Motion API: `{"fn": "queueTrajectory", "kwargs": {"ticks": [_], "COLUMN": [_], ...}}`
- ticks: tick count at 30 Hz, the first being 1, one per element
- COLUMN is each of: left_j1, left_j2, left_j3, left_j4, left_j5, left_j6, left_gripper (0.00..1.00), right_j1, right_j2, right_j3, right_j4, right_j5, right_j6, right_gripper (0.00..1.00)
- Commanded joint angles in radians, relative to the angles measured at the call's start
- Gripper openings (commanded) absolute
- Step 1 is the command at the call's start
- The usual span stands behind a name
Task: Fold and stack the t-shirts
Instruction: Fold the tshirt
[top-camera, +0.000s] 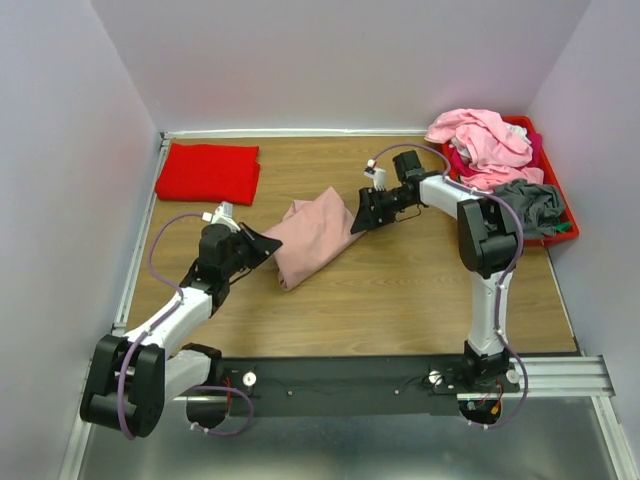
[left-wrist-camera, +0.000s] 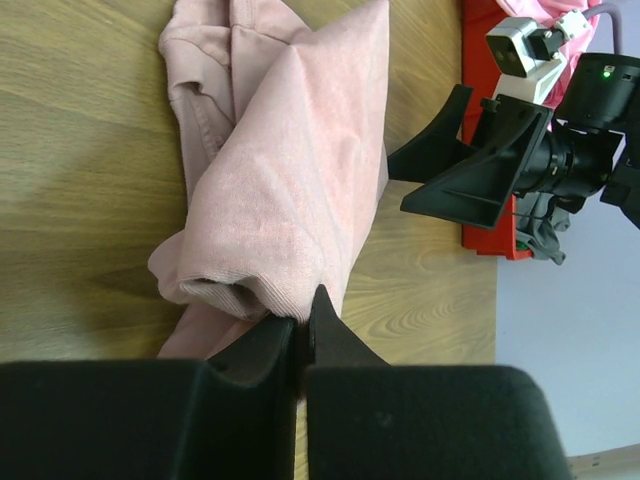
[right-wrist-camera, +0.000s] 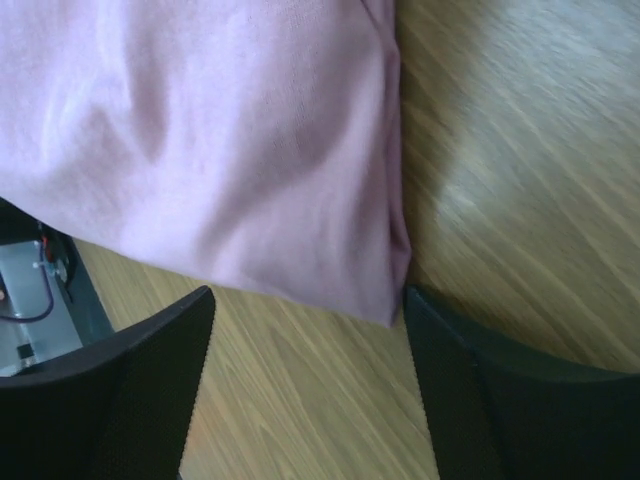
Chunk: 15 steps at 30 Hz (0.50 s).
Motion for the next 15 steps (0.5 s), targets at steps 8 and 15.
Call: {"fn": "queueTrajectory", "kwargs": {"ticks": [8,15], "left_j1": [0.013,0.013], "left_j2": [-0.020,0.010], "left_j3": [-0.036,-0.036], "left_j4": [0.038,0.069], "left_j5": [-0.038,-0.010], "left_j6": [0.002,0.007], "left_gripper": [0.00,0.00], "right_j1": [0.020,0.006], "right_j2": [0.040,-0.150], "right_j3": [-0.006,-0.080], "right_j4": [-0.006,-0.027], "right_j5": [0.019,0.039], "right_j6": [0.058,0.043], "right_gripper": [0.24,0.01]}}
